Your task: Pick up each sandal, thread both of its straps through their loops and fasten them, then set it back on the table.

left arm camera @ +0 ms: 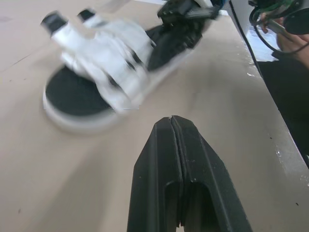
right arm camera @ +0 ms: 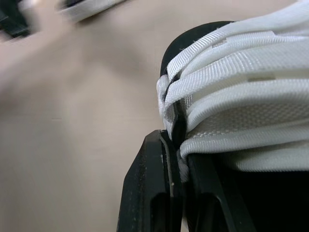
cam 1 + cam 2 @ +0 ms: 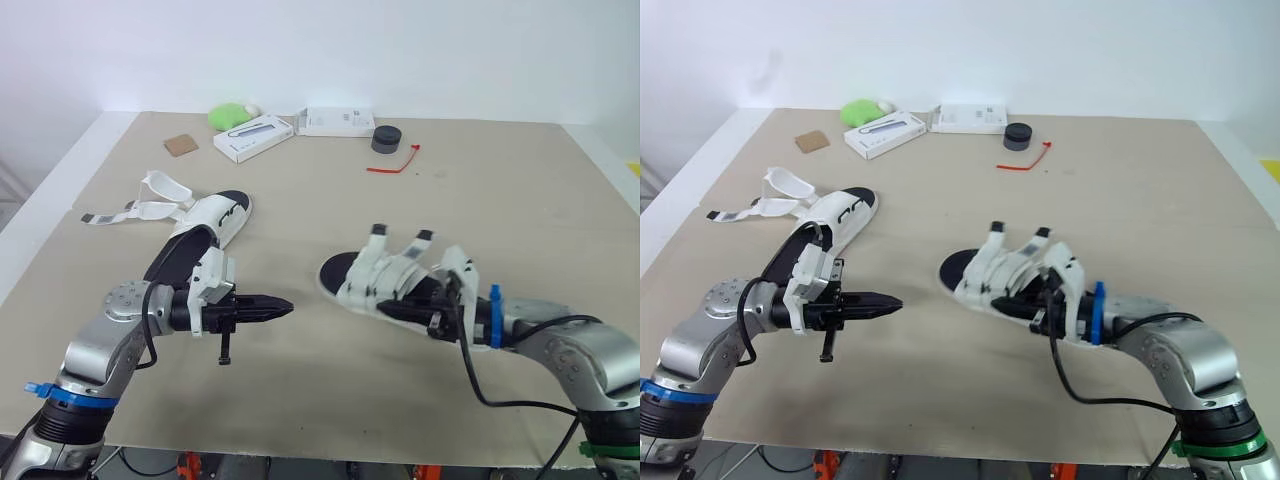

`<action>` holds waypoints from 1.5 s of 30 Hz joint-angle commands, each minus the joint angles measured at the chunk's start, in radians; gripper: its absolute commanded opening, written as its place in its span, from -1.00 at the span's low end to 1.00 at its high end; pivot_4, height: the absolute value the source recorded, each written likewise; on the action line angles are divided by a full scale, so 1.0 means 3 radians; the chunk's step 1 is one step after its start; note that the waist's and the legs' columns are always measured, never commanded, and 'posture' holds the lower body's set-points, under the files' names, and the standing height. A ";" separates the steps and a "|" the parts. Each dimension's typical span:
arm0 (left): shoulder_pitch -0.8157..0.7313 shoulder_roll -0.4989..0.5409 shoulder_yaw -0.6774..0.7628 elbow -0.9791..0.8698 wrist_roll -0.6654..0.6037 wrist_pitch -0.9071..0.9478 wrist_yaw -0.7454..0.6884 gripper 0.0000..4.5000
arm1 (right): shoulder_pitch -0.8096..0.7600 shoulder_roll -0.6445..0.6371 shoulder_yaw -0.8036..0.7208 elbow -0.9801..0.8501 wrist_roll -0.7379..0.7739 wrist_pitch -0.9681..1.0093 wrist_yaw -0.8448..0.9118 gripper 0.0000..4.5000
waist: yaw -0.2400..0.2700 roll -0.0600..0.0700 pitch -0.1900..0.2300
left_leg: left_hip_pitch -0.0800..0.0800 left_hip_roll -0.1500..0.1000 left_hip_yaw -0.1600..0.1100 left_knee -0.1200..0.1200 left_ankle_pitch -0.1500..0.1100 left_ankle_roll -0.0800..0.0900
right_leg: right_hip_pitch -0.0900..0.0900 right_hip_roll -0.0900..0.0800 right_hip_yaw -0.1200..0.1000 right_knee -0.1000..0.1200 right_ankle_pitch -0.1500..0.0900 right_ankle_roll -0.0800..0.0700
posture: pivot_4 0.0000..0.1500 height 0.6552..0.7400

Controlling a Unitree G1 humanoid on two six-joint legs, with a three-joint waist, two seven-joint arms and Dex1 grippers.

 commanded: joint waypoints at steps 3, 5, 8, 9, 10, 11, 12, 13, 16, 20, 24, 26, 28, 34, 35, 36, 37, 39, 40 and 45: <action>0.0112 -0.0177 0.0170 -0.0050 0.0225 -0.0272 0.0557 -1.00 | -0.0518 0.0153 -0.0605 0.0744 -0.0584 -0.0221 -0.1117 -0.99 | 0.0008 0.0001 0.0000 | -0.0002 -0.0001 0.0016 -0.0001 0.0008 -0.0003 | -0.0012 0.0001 0.0019 0.0000 0.0014 0.0001 | 1.00 1.00; 0.0124 -0.0257 0.0102 -0.0011 0.0277 -0.0307 0.0648 -1.00 | -0.0725 0.0310 -0.0626 0.1064 -0.0771 -0.0320 -0.1423 -0.99 | 0.0000 0.0000 0.0000 | -0.0003 0.0001 0.0021 -0.0001 0.0009 -0.0004 | -0.0014 0.0003 0.0025 0.0000 0.0017 -0.0004 | 1.00 1.00; 0.0129 -0.0367 0.0008 0.0000 0.0321 -0.0321 0.0748 -1.00 | -0.1001 0.0530 -0.0592 0.1457 -0.0982 -0.0368 -0.1714 -0.99 | -0.0037 0.0002 -0.0001 | 0.0002 0.0006 0.0040 -0.0005 0.0009 -0.0004 | -0.0021 0.0008 0.0045 0.0000 0.0031 -0.0018 | 1.00 1.00; 0.0121 -0.0387 -0.0008 0.0010 0.0338 -0.0327 0.0774 -1.00 | -0.1064 0.0586 -0.0592 0.1537 -0.1015 -0.0377 -0.1763 -0.99 | -0.0059 0.0003 -0.0001 | 0.0003 0.0008 0.0042 -0.0005 0.0009 -0.0004 | -0.0022 0.0010 0.0048 0.0000 0.0031 -0.0019 | 1.00 1.00; 0.0110 -0.0410 -0.0035 0.0016 0.0361 -0.0334 0.0799 -1.00 | -0.1129 0.0639 -0.0590 0.1622 -0.1049 -0.0388 -0.1817 -0.99 | -0.0063 0.0002 -0.0001 | 0.0005 0.0010 0.0045 -0.0005 0.0009 -0.0004 | -0.0022 0.0012 0.0052 0.0001 0.0034 -0.0019 | 1.00 1.00; 0.0099 -0.0429 -0.0055 0.0029 0.0382 -0.0344 0.0814 -1.00 | -0.1189 0.0685 -0.0598 0.1702 -0.1085 -0.0414 -0.1874 -0.99 | -0.0064 0.0003 -0.0001 | 0.0006 0.0010 0.0045 -0.0005 0.0009 -0.0004 | -0.0022 0.0012 0.0052 0.0001 0.0034 -0.0018 | 1.00 1.00; 0.0091 -0.0445 -0.0069 0.0040 0.0397 -0.0351 0.0828 -1.00 | -0.1248 0.0724 -0.0611 0.1796 -0.1120 -0.0438 -0.1943 -0.99 | -0.0073 0.0003 -0.0001 | 0.0006 0.0010 0.0045 -0.0005 0.0010 -0.0003 | -0.0021 0.0012 0.0052 0.0001 0.0035 -0.0017 | 1.00 1.00; 0.0088 -0.0459 -0.0081 0.0045 0.0407 -0.0358 0.0840 -1.00 | -0.1309 0.0751 -0.0625 0.1909 -0.1169 -0.0470 -0.2012 -0.99 | -0.0075 0.0003 -0.0001 | 0.0007 0.0011 0.0045 -0.0004 0.0012 -0.0002 | -0.0021 0.0014 0.0053 0.0001 0.0036 -0.0014 | 1.00 1.00; 0.0102 -0.0490 -0.0092 0.0036 0.0408 -0.0364 0.0873 -1.00 | -0.1397 0.0772 -0.0762 0.2039 -0.1065 -0.0396 -0.1974 -0.48 | -0.0074 0.0002 -0.0001 | 0.0008 0.0011 0.0047 -0.0004 0.0019 0.0005 | -0.0020 0.0014 0.0056 0.0001 0.0042 -0.0002 | 1.00 1.00; 0.0114 -0.0525 -0.0076 0.0016 0.0370 -0.0333 0.0905 -1.00 | -0.1349 0.0632 -0.0784 0.1914 -0.0949 -0.0160 -0.1732 0.41 | -0.0071 0.0004 -0.0001 | 0.0007 0.0011 0.0048 -0.0004 0.0027 0.0015 | -0.0021 0.0016 0.0060 0.0000 0.0047 0.0002 | 1.00 1.00; 0.0118 -0.0525 -0.0075 0.0001 0.0339 -0.0298 0.0899 -1.00 | -0.1233 0.0445 -0.0838 0.1682 -0.0822 -0.0024 -0.1437 0.62 | -0.0070 0.0005 -0.0001 | 0.0007 0.0010 0.0048 -0.0004 0.0028 0.0017 | -0.0021 0.0016 0.0062 0.0000 0.0049 0.0002 | 1.00 1.00; 0.0111 -0.0518 -0.0068 -0.0002 0.0311 -0.0274 0.0891 -1.00 | -0.1116 0.0271 -0.0889 0.1440 -0.0695 0.0079 -0.1189 0.62 | -0.0070 0.0005 -0.0001 | 0.0007 0.0009 0.0050 -0.0004 0.0028 0.0018 | -0.0022 0.0016 0.0065 0.0000 0.0049 0.0002 | 1.00 1.00; 0.0090 -0.0513 -0.0047 0.0013 0.0283 -0.0249 0.0894 -1.00 | -0.0965 0.0101 -0.0946 0.1165 -0.0533 0.0212 -0.0942 0.62 | -0.0072 0.0007 -0.0001 | 0.0006 0.0009 0.0051 -0.0005 0.0027 0.0019 | -0.0024 0.0016 0.0066 0.0000 0.0048 0.0001 | 1.00 1.00; 0.0063 -0.0531 0.0188 -0.0017 0.0090 -0.0046 0.1112 -1.00 | -0.0037 -0.0351 -0.1142 -0.0017 0.0051 0.0342 -0.0001 0.62 | -0.0066 0.0006 -0.0001 | 0.0006 0.0010 0.0051 -0.0005 0.0024 0.0024 | -0.0023 0.0016 0.0065 -0.0001 0.0043 0.0005 | 1.00 1.00; 0.0070 -0.0529 0.0244 -0.0029 0.0066 -0.0007 0.1179 -1.00 | 0.0064 -0.0349 -0.1174 -0.0199 0.0141 0.0289 0.0102 0.62 | -0.0075 0.0006 -0.0001 | 0.0006 0.0010 0.0051 -0.0005 0.0024 0.0024 | -0.0023 0.0016 0.0065 -0.0001 0.0043 0.0006 | 1.00 1.00; 0.0076 -0.0532 0.0327 -0.0036 0.0051 0.0044 0.1296 -1.00 | 0.0124 -0.0322 -0.1156 -0.0379 0.0230 0.0240 0.0172 0.62 | -0.0083 0.0006 -0.0001 | 0.0007 0.0012 0.0053 -0.0004 0.0024 0.0024 | -0.0023 0.0017 0.0067 -0.0001 0.0043 0.0006 | 1.00 1.00; 0.0076 -0.0539 0.0398 -0.0037 0.0045 0.0093 0.1414 -1.00 | 0.0152 -0.0299 -0.1110 -0.0496 0.0274 0.0197 0.0210 0.62 | -0.0088 0.0006 -0.0001 | 0.0008 0.0012 0.0055 -0.0004 0.0024 0.0024 | -0.0024 0.0017 0.0069 -0.0001 0.0044 0.0007 | 1.00 1.00; 0.0075 -0.0603 0.0606 -0.0023 0.0005 0.0220 0.1767 -1.00 | 0.0147 -0.0233 -0.0936 -0.0697 0.0343 0.0094 0.0294 0.62 | -0.0085 0.0005 -0.0001 | 0.0011 0.0016 0.0058 0.0000 0.0024 0.0025 | -0.0024 0.0020 0.0072 -0.0001 0.0049 0.0009 | 1.00 1.00; 0.0068 -0.0635 0.0701 -0.0023 -0.0018 0.0253 0.1904 -1.00 | 0.0111 -0.0191 -0.0850 -0.0742 0.0370 0.0065 0.0304 0.62 | -0.0080 0.0002 0.0001 | 0.0011 0.0017 0.0057 0.0002 0.0025 0.0027 | -0.0022 0.0021 0.0072 0.0000 0.0050 0.0010 | 1.00 1.00; 0.0155 -0.0664 0.1023 -0.0221 -0.0077 0.0459 0.2391 -1.00 | -0.0098 -0.0017 -0.0450 -0.0688 0.0307 -0.0088 0.0305 0.62 | -0.0067 -0.0007 0.0005 | 0.0007 0.0016 0.0057 0.0012 0.0030 0.0023 | -0.0021 0.0021 0.0074 -0.0004 0.0056 -0.0002 | 1.00 1.00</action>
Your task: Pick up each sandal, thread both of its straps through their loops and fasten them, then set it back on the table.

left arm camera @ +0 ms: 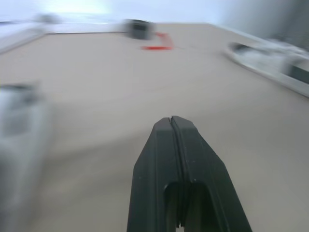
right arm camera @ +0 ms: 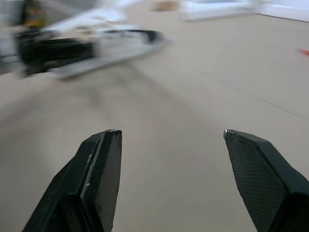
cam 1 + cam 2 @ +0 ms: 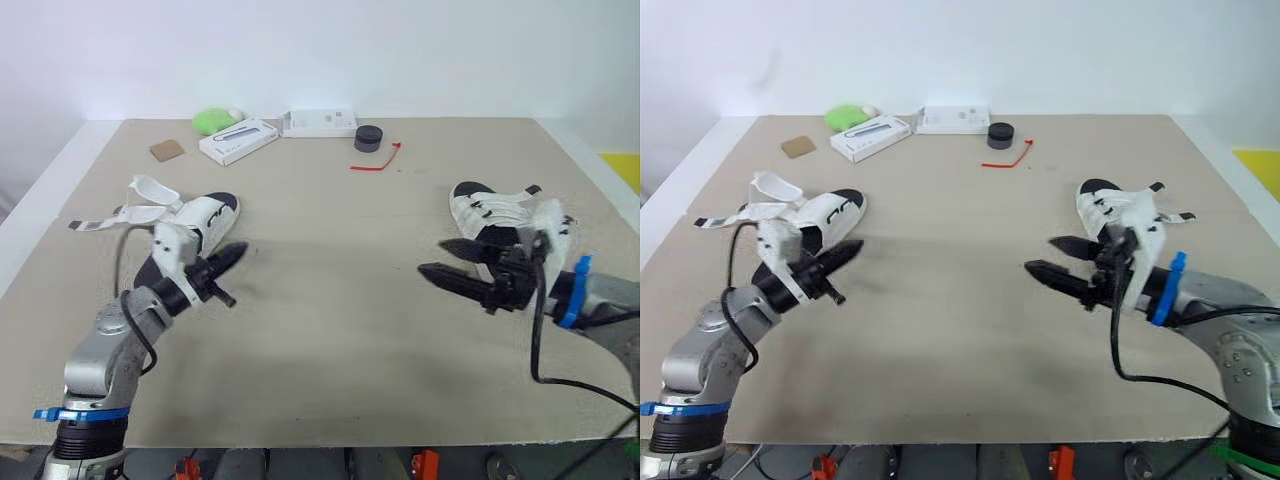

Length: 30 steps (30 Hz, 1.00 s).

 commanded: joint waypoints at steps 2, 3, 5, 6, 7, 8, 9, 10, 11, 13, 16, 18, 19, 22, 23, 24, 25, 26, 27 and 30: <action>0.0204 -0.0021 0.0339 -0.0401 -0.0090 0.0135 0.0434 -1.00 | -0.0172 0.0079 0.0289 0.0068 -0.0095 -0.0211 0.0063 0.62 | 0.0003 -0.0001 0.0000 | -0.0001 -0.0001 0.0001 0.0000 0.0001 -0.0002 | 0.0000 0.0000 0.0003 -0.0002 0.0002 0.0002 | 1.00 1.00; 0.0282 -0.0042 0.0404 -0.0472 -0.0083 0.0130 0.0522 -1.00 | -0.0196 0.0097 0.0343 0.0108 -0.0108 -0.0243 0.0090 0.62 | 0.0005 -0.0001 0.0000 | -0.0002 -0.0002 0.0001 -0.0001 0.0001 -0.0002 | -0.0001 0.0000 0.0004 -0.0003 0.0005 0.0007 | 1.00 1.00; 0.0380 -0.0062 0.0517 -0.0527 -0.0139 0.0154 0.0617 -1.00 | -0.0269 0.0138 0.0422 0.0160 -0.0115 -0.0263 0.0079 0.62 | 0.0023 -0.0001 0.0000 | -0.0002 -0.0002 0.0001 -0.0003 0.0000 -0.0004 | -0.0001 0.0000 0.0003 -0.0003 0.0007 0.0010 | 1.00 1.00; 0.0442 -0.0077 0.0537 -0.0559 -0.0142 0.0163 0.0669 -1.00 | -0.0288 0.0147 0.0441 0.0190 -0.0119 -0.0287 0.0098 0.62 | 0.0030 -0.0001 0.0000 | -0.0002 -0.0001 0.0001 -0.0005 0.0000 -0.0004 | -0.0003 0.0000 0.0003 -0.0003 0.0006 0.0009 | 1.00 1.00; 0.0487 -0.0090 0.0568 -0.0560 -0.0178 0.0182 0.0696 -0.89 | -0.0316 0.0166 0.0468 0.0214 -0.0124 -0.0302 0.0105 0.64 | 0.0039 -0.0001 0.0000 | -0.0003 -0.0001 0.0000 -0.0006 -0.0001 -0.0004 | -0.0005 0.0001 0.0003 -0.0002 0.0006 0.0008 | 1.00 1.00; 0.0525 -0.0099 0.0592 -0.0570 -0.0233 0.0206 0.0700 -0.76 | -0.0344 0.0184 0.0497 0.0234 -0.0130 -0.0314 0.0105 0.65 | 0.0048 -0.0001 0.0000 | -0.0003 0.0000 0.0000 -0.0007 -0.0001 -0.0004 | -0.0006 0.0002 0.0003 -0.0002 0.0005 0.0007 | 1.00 1.00; 0.0547 -0.0087 0.0587 -0.0581 -0.0253 0.0220 0.0691 -0.65 | -0.0370 0.0198 0.0528 0.0247 -0.0143 -0.0320 0.0098 0.65 | 0.0055 -0.0001 0.0000 | -0.0003 0.0000 0.0000 -0.0007 -0.0001 -0.0004 | -0.0006 0.0002 0.0003 -0.0002 0.0005 0.0007 | 1.00 1.00; 0.0541 -0.0092 0.0539 -0.0613 -0.0267 0.0272 0.0724 -0.42 | -0.0373 0.0195 0.0519 0.0256 -0.0140 -0.0340 0.0119 0.65 | 0.0061 -0.0001 0.0000 | -0.0003 0.0000 0.0000 -0.0007 -0.0001 -0.0004 | -0.0006 0.0002 0.0003 -0.0002 0.0005 0.0007 | 1.00 1.00; 0.0535 -0.0094 0.0499 -0.0639 -0.0271 0.0307 0.0754 -0.24 | -0.0370 0.0188 0.0507 0.0263 -0.0137 -0.0357 0.0139 0.65 | 0.0066 -0.0001 0.0000 | -0.0003 0.0000 0.0001 -0.0007 -0.0001 -0.0004 | -0.0006 0.0002 0.0003 -0.0002 0.0005 0.0006 | 1.00 1.00; 0.0473 -0.0044 0.0395 -0.0580 -0.0169 0.0344 0.0786 0.17 | -0.0377 0.0204 0.0490 0.0244 -0.0116 -0.0360 0.0121 0.65 | 0.0085 -0.0001 0.0000 | -0.0005 0.0000 0.0000 -0.0005 0.0000 -0.0004 | -0.0007 0.0002 0.0002 -0.0002 0.0001 -0.0004 | 1.00 1.00; 0.0336 0.0064 0.0219 -0.0412 0.0006 0.0420 0.0801 0.69 | -0.0328 0.0232 0.0502 0.0133 -0.0110 -0.0358 0.0050 0.65 | 0.0080 -0.0002 0.0000 | -0.0007 -0.0001 0.0000 -0.0002 0.0000 -0.0005 | -0.0007 0.0002 0.0003 -0.0003 0.0001 -0.0005 | 1.00 1.00; 0.0179 0.0133 0.0019 -0.0271 0.0166 0.0442 0.0792 0.88 | -0.0252 0.0248 0.0488 0.0037 -0.0098 -0.0355 -0.0007 0.65 | 0.0082 -0.0002 0.0000 | -0.0007 0.0000 0.0000 -0.0002 0.0000 -0.0005 | -0.0008 0.0003 0.0004 -0.0003 0.0002 -0.0006 | 1.00 1.00; 0.0085 0.0129 -0.0035 -0.0182 0.0220 0.0456 0.0818 0.88 | -0.0221 0.0249 0.0468 -0.0015 -0.0073 -0.0340 -0.0031 0.65 | 0.0087 -0.0002 0.0000 | -0.0007 0.0000 0.0000 -0.0003 0.0001 -0.0005 | -0.0009 0.0004 0.0004 -0.0002 0.0002 -0.0006 | 1.00 1.00; -0.0147 0.0134 -0.0117 0.0129 0.0350 0.0427 0.0842 0.88 | -0.0188 0.0275 0.0454 -0.0175 -0.0003 -0.0311 -0.0116 0.65 | 0.0080 -0.0002 0.0000 | -0.0011 0.0000 -0.0001 -0.0003 0.0001 -0.0005 | -0.0013 0.0005 0.0004 -0.0002 0.0008 0.0003 | 1.00 1.00; -0.0238 0.0128 -0.0146 0.0264 0.0408 0.0408 0.0856 0.88 | -0.0173 0.0275 0.0459 -0.0246 0.0003 -0.0320 -0.0139 0.65 | 0.0078 -0.0002 0.0000 | -0.0012 0.0000 -0.0001 -0.0003 0.0001 -0.0005 | -0.0013 0.0005 0.0004 -0.0002 0.0009 0.0006 | 1.00 1.00; -0.0324 0.0115 -0.0163 0.0388 0.0451 0.0382 0.0858 0.88 | -0.0165 0.0272 0.0468 -0.0305 0.0007 -0.0317 -0.0169 0.65 | 0.0072 -0.0002 0.0000 | -0.0013 0.0000 -0.0001 -0.0003 0.0001 -0.0005 | -0.0015 0.0005 0.0004 -0.0002 0.0010 0.0007 | 1.00 1.00; -0.0377 0.0107 -0.0167 0.0469 0.0477 0.0361 0.0852 0.88 | -0.0163 0.0272 0.0481 -0.0340 0.0007 -0.0312 -0.0195 0.65 | 0.0066 -0.0002 0.0000 | -0.0013 0.0001 -0.0001 -0.0004 0.0001 -0.0005 | -0.0018 0.0006 0.0004 -0.0002 0.0009 0.0007 | 1.00 1.00; -0.0430 0.0096 -0.0172 0.0553 0.0502 0.0339 0.0843 0.88 | -0.0165 0.0273 0.0497 -0.0369 0.0000 -0.0310 -0.0226 0.65 | 0.0063 -0.0002 0.0000 | -0.0014 0.0001 -0.0001 -0.0004 0.0000 -0.0005 | -0.0020 0.0007 0.0004 -0.0002 0.0009 0.0007 | 1.00 1.00; -0.0509 0.0055 -0.0180 0.0675 0.0526 0.0324 0.0859 0.88 | -0.0159 0.0279 0.0504 -0.0401 0.0000 -0.0307 -0.0261 0.65 | 0.0067 -0.0002 0.0000 | -0.0014 0.0001 -0.0001 -0.0005 0.0000 -0.0005 | -0.0020 0.0007 0.0004 -0.0002 0.0009 0.0007 | 1.00 1.00; -0.0750 -0.0075 -0.0269 0.1071 0.0645 0.0224 0.0857 0.88 | -0.0125 0.0284 0.0501 -0.0474 -0.0004 -0.0318 -0.0348 0.65 | 0.0083 -0.0002 0.0000 | -0.0014 0.0000 -0.0001 -0.0004 0.0001 -0.0005 | -0.0019 0.0006 0.0003 -0.0001 0.0010 0.0009 | 1.00 1.00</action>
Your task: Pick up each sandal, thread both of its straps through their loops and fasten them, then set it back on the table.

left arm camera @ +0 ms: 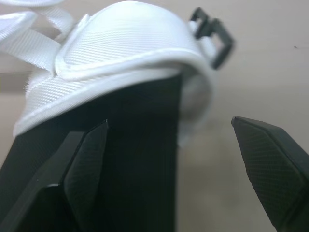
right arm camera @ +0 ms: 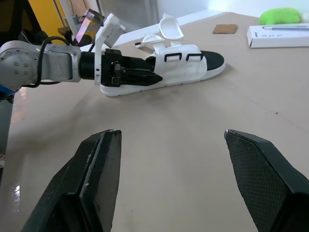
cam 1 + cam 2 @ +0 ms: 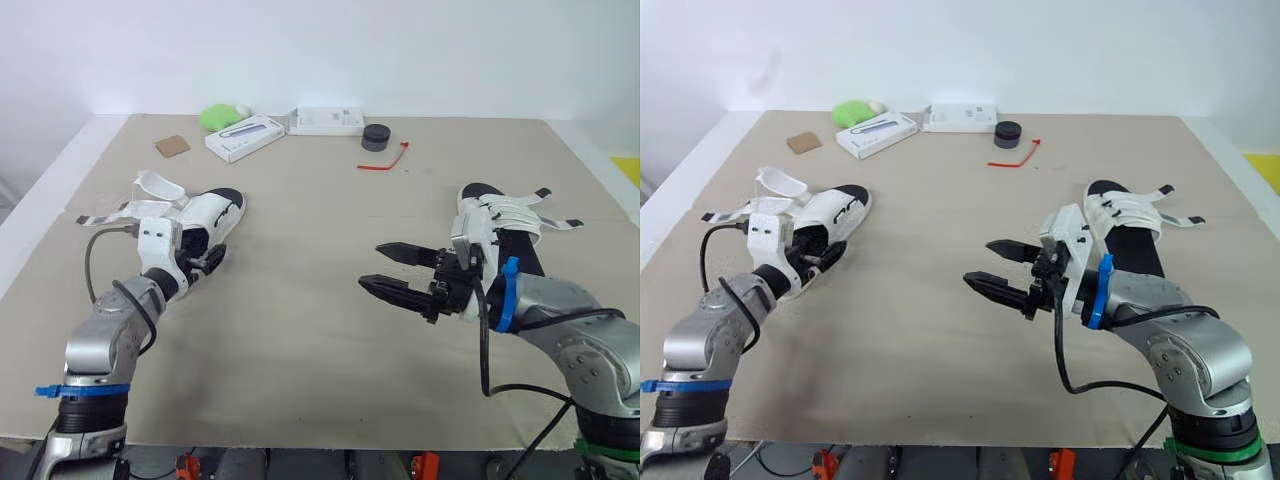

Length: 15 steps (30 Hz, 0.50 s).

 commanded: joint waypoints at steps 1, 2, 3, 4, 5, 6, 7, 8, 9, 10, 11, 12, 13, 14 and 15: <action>-0.0184 -0.0070 -0.0111 0.0350 0.0150 -0.0160 -0.0039 0.88 | -0.0002 -0.0004 -0.0025 -0.0190 0.0029 -0.0025 -0.0095 0.65 | 0.0003 0.0000 0.0000 | 0.0000 0.0000 0.0000 0.0000 0.0001 -0.0001 | 0.0000 0.0000 0.0000 0.0000 0.0001 0.0001 | 1.00 1.00; -0.0237 -0.0092 -0.0129 0.0430 0.0177 -0.0198 -0.0052 0.88 | 0.0005 -0.0012 -0.0024 -0.0197 0.0019 -0.0026 -0.0113 0.65 | 0.0004 0.0000 0.0000 | 0.0001 -0.0001 0.0000 0.0002 0.0002 -0.0002 | 0.0003 -0.0001 0.0000 0.0000 0.0002 0.0003 | 1.00 1.00; -0.0292 -0.0116 -0.0141 0.0509 0.0199 -0.0228 -0.0069 0.88 | 0.0014 -0.0020 -0.0029 -0.0205 0.0014 -0.0028 -0.0130 0.65 | 0.0004 0.0000 0.0000 | 0.0001 -0.0001 0.0000 0.0002 0.0003 -0.0003 | 0.0003 -0.0001 0.0000 0.0000 0.0003 0.0004 | 1.00 1.00; -0.0330 -0.0133 -0.0143 0.0565 0.0218 -0.0252 -0.0083 0.88 | 0.0021 -0.0027 -0.0033 -0.0212 0.0014 -0.0029 -0.0142 0.65 | 0.0004 0.0000 -0.0001 | 0.0001 -0.0002 0.0000 0.0003 0.0005 -0.0005 | 0.0003 -0.0001 0.0000 0.0000 0.0005 0.0004 | 1.00 1.00; -0.0376 -0.0149 -0.0161 0.0629 0.0239 -0.0281 -0.0121 0.88 | 0.0030 -0.0033 -0.0044 -0.0220 0.0015 -0.0034 -0.0154 0.65 | 0.0004 0.0000 -0.0001 | 0.0001 -0.0001 0.0000 0.0003 0.0007 -0.0005 | 0.0004 -0.0001 0.0000 -0.0001 0.0007 0.0004 | 1.00 1.00; -0.0454 -0.0162 -0.0212 0.0746 0.0291 -0.0341 -0.0170 0.88 | 0.0041 -0.0040 -0.0063 -0.0230 0.0015 -0.0037 -0.0171 0.65 | 0.0005 0.0000 -0.0001 | 0.0001 -0.0001 0.0000 0.0003 0.0008 -0.0005 | 0.0004 -0.0001 0.0000 -0.0001 0.0008 0.0004 | 1.00 1.00; -0.0519 -0.0173 -0.0252 0.0843 0.0334 -0.0414 -0.0223 0.88 | 0.0051 -0.0046 -0.0076 -0.0238 0.0014 -0.0039 -0.0188 0.65 | 0.0011 0.0001 -0.0001 | 0.0001 -0.0001 0.0000 0.0003 0.0011 -0.0005 | 0.0004 -0.0001 0.0000 0.0000 0.0009 0.0003 | 1.00 1.00; -0.0598 -0.0184 -0.0291 0.0965 0.0387 -0.0503 -0.0265 0.88 | 0.0060 -0.0052 -0.0082 -0.0245 0.0008 -0.0039 -0.0211 0.65 | 0.0012 0.0001 -0.0001 | 0.0001 -0.0002 0.0000 0.0003 0.0014 -0.0006 | 0.0003 -0.0001 0.0000 0.0000 0.0010 0.0002 | 1.00 1.00; -0.0666 -0.0197 -0.0300 0.1075 0.0431 -0.0582 -0.0265 0.73 | 0.0068 -0.0056 -0.0084 -0.0253 0.0003 -0.0040 -0.0227 0.65 | 0.0016 0.0001 -0.0001 | 0.0001 -0.0001 0.0000 0.0003 0.0016 -0.0007 | 0.0003 -0.0001 0.0000 0.0000 0.0011 -0.0001 | 1.00 1.00; -0.0715 -0.0211 -0.0285 0.1160 0.0444 -0.0628 -0.0272 0.65 | 0.0074 -0.0058 -0.0083 -0.0260 0.0003 -0.0042 -0.0238 0.65 | 0.0017 0.0001 -0.0001 | 0.0001 -0.0002 0.0000 0.0003 0.0019 -0.0008 | 0.0003 -0.0002 0.0000 -0.0001 0.0011 -0.0005 | 1.00 1.00; -0.0758 -0.0220 -0.0278 0.1240 0.0461 -0.0684 -0.0283 0.54 | 0.0082 -0.0058 -0.0082 -0.0268 0.0003 -0.0044 -0.0249 0.65 | 0.0021 0.0001 -0.0001 | 0.0001 -0.0002 0.0000 0.0003 0.0020 -0.0009 | 0.0003 -0.0002 0.0000 -0.0001 0.0011 -0.0006 | 1.00 1.00; -0.0796 -0.0227 -0.0275 0.1314 0.0486 -0.0743 -0.0289 0.36 | 0.0091 -0.0060 -0.0083 -0.0273 0.0001 -0.0048 -0.0259 0.65 | 0.0022 0.0001 -0.0001 | 0.0001 -0.0003 0.0000 0.0003 0.0022 -0.0008 | 0.0004 -0.0003 0.0000 -0.0001 0.0012 -0.0006 | 1.00 1.00; -0.0840 -0.0236 -0.0264 0.1396 0.0507 -0.0797 -0.0290 0.11 | 0.0104 -0.0063 -0.0085 -0.0279 -0.0001 -0.0049 -0.0271 0.65 | 0.0022 0.0001 -0.0001 | 0.0000 -0.0003 0.0000 0.0003 0.0025 -0.0009 | 0.0003 -0.0003 0.0000 -0.0001 0.0014 -0.0007 | 1.00 1.00; -0.0874 -0.0245 -0.0258 0.1462 0.0532 -0.0843 -0.0286 -0.13 | 0.0118 -0.0068 -0.0089 -0.0284 -0.0002 -0.0052 -0.0277 0.65 | 0.0022 0.0001 -0.0001 | 0.0000 -0.0003 0.0000 0.0003 0.0026 -0.0010 | 0.0003 -0.0003 0.0000 -0.0001 0.0015 -0.0007 | 1.00 1.00; -0.0917 -0.0250 -0.0243 0.1546 0.0562 -0.0893 -0.0259 -0.31 | 0.0125 -0.0068 -0.0088 -0.0290 -0.0006 -0.0054 -0.0289 0.65 | 0.0022 0.0001 -0.0001 | 0.0000 -0.0002 0.0000 0.0003 0.0026 -0.0010 | 0.0003 -0.0003 0.0000 -0.0001 0.0016 -0.0007 | 1.00 1.00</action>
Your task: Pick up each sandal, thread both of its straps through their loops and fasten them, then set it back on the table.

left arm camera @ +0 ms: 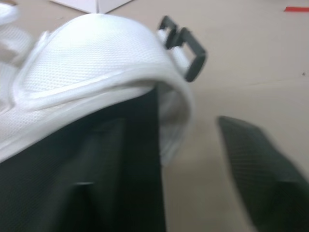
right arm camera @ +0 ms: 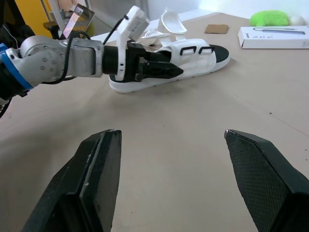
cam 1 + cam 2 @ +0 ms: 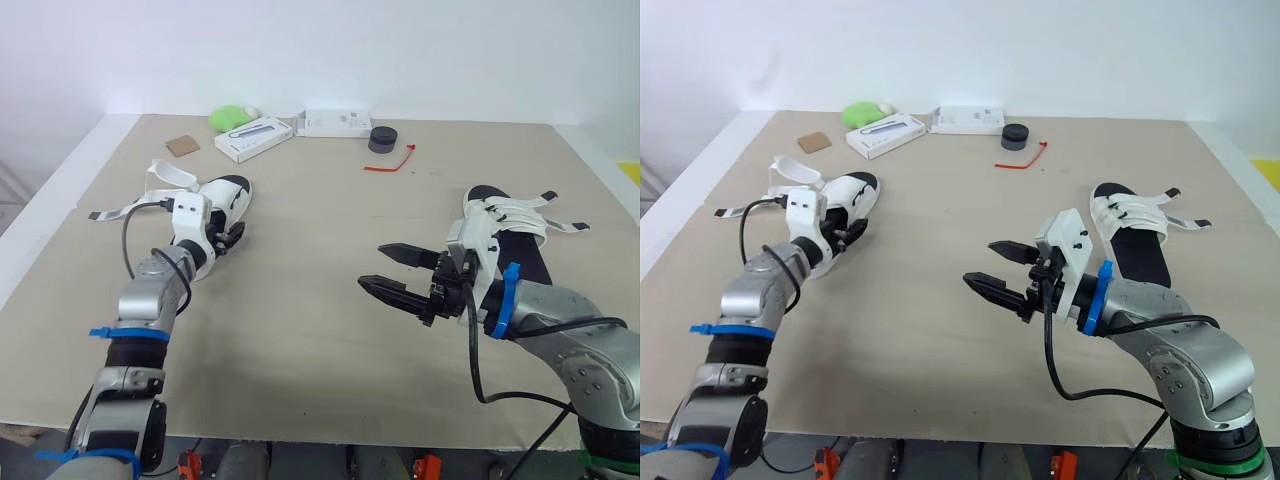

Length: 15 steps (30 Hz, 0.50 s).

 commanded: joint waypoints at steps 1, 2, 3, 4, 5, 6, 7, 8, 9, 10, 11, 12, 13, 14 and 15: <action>-0.0122 -0.0023 0.0019 0.0308 0.0110 -0.0177 0.0043 -0.53 | 0.0006 -0.0044 -0.0083 -0.0136 0.0001 -0.0051 -0.0048 0.65 | 0.0000 0.0000 0.0000 | 0.0000 0.0000 0.0000 0.0000 0.0001 0.0001 | 0.0000 0.0000 0.0000 0.0000 0.0001 0.0000 | 1.00 1.00; -0.0143 -0.0029 0.0027 0.0354 0.0124 -0.0205 0.0056 -0.73 | 0.0012 -0.0045 -0.0089 -0.0139 0.0004 -0.0054 -0.0052 0.65 | 0.0000 0.0000 0.0000 | 0.0000 0.0000 0.0000 0.0000 0.0002 0.0000 | -0.0001 0.0000 0.0000 0.0000 0.0002 0.0000 | 1.00 1.00; -0.0169 -0.0032 0.0028 0.0414 0.0148 -0.0249 0.0067 -0.98 | 0.0012 -0.0041 -0.0093 -0.0141 0.0011 -0.0054 -0.0066 0.65 | -0.0002 0.0000 0.0000 | 0.0000 0.0000 0.0000 -0.0001 0.0004 -0.0001 | -0.0001 0.0000 0.0000 0.0000 0.0003 0.0001 | 1.00 1.00; -0.0188 -0.0037 0.0031 0.0461 0.0168 -0.0281 0.0080 -0.99 | 0.0013 -0.0041 -0.0093 -0.0142 0.0014 -0.0055 -0.0076 0.65 | -0.0003 0.0000 0.0000 | 0.0000 0.0000 0.0000 -0.0001 0.0004 -0.0001 | -0.0001 0.0000 0.0000 0.0000 0.0004 0.0001 | 1.00 1.00; -0.0201 -0.0043 0.0032 0.0494 0.0183 -0.0308 0.0091 -0.99 | 0.0017 -0.0045 -0.0097 -0.0142 0.0017 -0.0058 -0.0080 0.65 | -0.0003 0.0000 0.0000 | 0.0000 0.0000 0.0000 -0.0001 0.0005 -0.0001 | -0.0001 0.0000 0.0000 0.0000 0.0004 0.0001 | 1.00 1.00; -0.0210 -0.0054 0.0038 0.0517 0.0191 -0.0321 0.0105 -0.99 | 0.0027 -0.0050 -0.0104 -0.0144 0.0020 -0.0059 -0.0082 0.65 | -0.0003 0.0000 0.0000 | 0.0000 0.0000 0.0000 -0.0001 0.0006 -0.0002 | -0.0001 0.0000 0.0000 0.0000 0.0005 0.0001 | 1.00 1.00; -0.0215 -0.0062 0.0041 0.0533 0.0195 -0.0332 0.0108 -0.99 | 0.0032 -0.0053 -0.0108 -0.0147 0.0024 -0.0056 -0.0088 0.65 | -0.0003 0.0000 0.0000 | 0.0000 0.0001 0.0000 -0.0001 0.0006 -0.0002 | -0.0001 0.0000 0.0000 0.0000 0.0005 0.0001 | 1.00 1.00; -0.0218 -0.0067 0.0045 0.0549 0.0200 -0.0346 0.0111 -0.99 | 0.0038 -0.0055 -0.0110 -0.0151 0.0028 -0.0051 -0.0095 0.65 | -0.0003 0.0000 0.0000 | 0.0000 0.0000 0.0000 -0.0001 0.0006 -0.0002 | -0.0001 0.0000 0.0000 0.0000 0.0007 0.0004 | 1.00 1.00; -0.0218 -0.0072 0.0046 0.0558 0.0201 -0.0352 0.0105 -0.99 | 0.0046 -0.0059 -0.0115 -0.0155 0.0032 -0.0047 -0.0099 0.65 | -0.0003 0.0000 0.0000 | 0.0000 0.0000 0.0000 -0.0001 0.0007 -0.0002 | -0.0001 0.0000 0.0000 0.0000 0.0008 0.0005 | 1.00 1.00; -0.0213 -0.0077 0.0039 0.0554 0.0205 -0.0353 0.0095 -0.99 | 0.0055 -0.0065 -0.0126 -0.0159 0.0040 -0.0046 -0.0099 0.65 | -0.0003 0.0000 0.0000 | 0.0000 0.0001 0.0000 -0.0001 0.0007 -0.0002 | -0.0001 0.0000 0.0000 0.0000 0.0008 0.0005 | 1.00 1.00; -0.0207 -0.0083 0.0031 0.0545 0.0198 -0.0383 0.0053 -0.99 | 0.0060 -0.0072 -0.0143 -0.0162 0.0056 -0.0040 -0.0099 0.65 | -0.0003 0.0000 0.0000 | 0.0000 0.0001 0.0000 -0.0001 0.0007 -0.0002 | -0.0001 0.0000 0.0000 0.0000 0.0009 0.0005 | 1.00 1.00; -0.0183 -0.0092 0.0009 0.0487 0.0159 -0.0403 -0.0063 -0.99 | 0.0059 -0.0079 -0.0166 -0.0161 0.0076 -0.0033 -0.0100 0.65 | -0.0003 0.0000 0.0000 | 0.0000 0.0001 0.0000 -0.0001 0.0008 -0.0002 | -0.0001 0.0000 0.0000 0.0000 0.0009 0.0004 | 1.00 1.00; -0.0142 -0.0104 -0.0026 0.0386 0.0114 -0.0426 -0.0204 -0.99 | 0.0060 -0.0090 -0.0197 -0.0154 0.0102 -0.0025 -0.0096 0.65 | -0.0003 0.0000 0.0000 | 0.0000 0.0000 0.0000 -0.0001 0.0009 -0.0003 | -0.0001 0.0000 0.0000 0.0000 0.0009 0.0003 | 1.00 1.00; -0.0112 -0.0115 -0.0049 0.0311 0.0085 -0.0439 -0.0301 -0.99 | 0.0064 -0.0102 -0.0222 -0.0149 0.0124 -0.0021 -0.0091 0.65 | -0.0003 0.0000 0.0000 | 0.0000 0.0000 0.0000 -0.0001 0.0009 -0.0003 | -0.0002 0.0000 0.0000 0.0000 0.0009 0.0003 | 1.00 1.00; -0.0052 -0.0123 -0.0095 0.0168 0.0033 -0.0493 -0.0488 -0.99 | 0.0069 -0.0125 -0.0262 -0.0123 0.0154 -0.0017 -0.0066 0.65 | -0.0003 0.0000 0.0000 | -0.0002 0.0000 0.0000 -0.0001 0.0009 -0.0004 | -0.0003 0.0000 0.0000 0.0000 0.0009 0.0003 | 1.00 1.00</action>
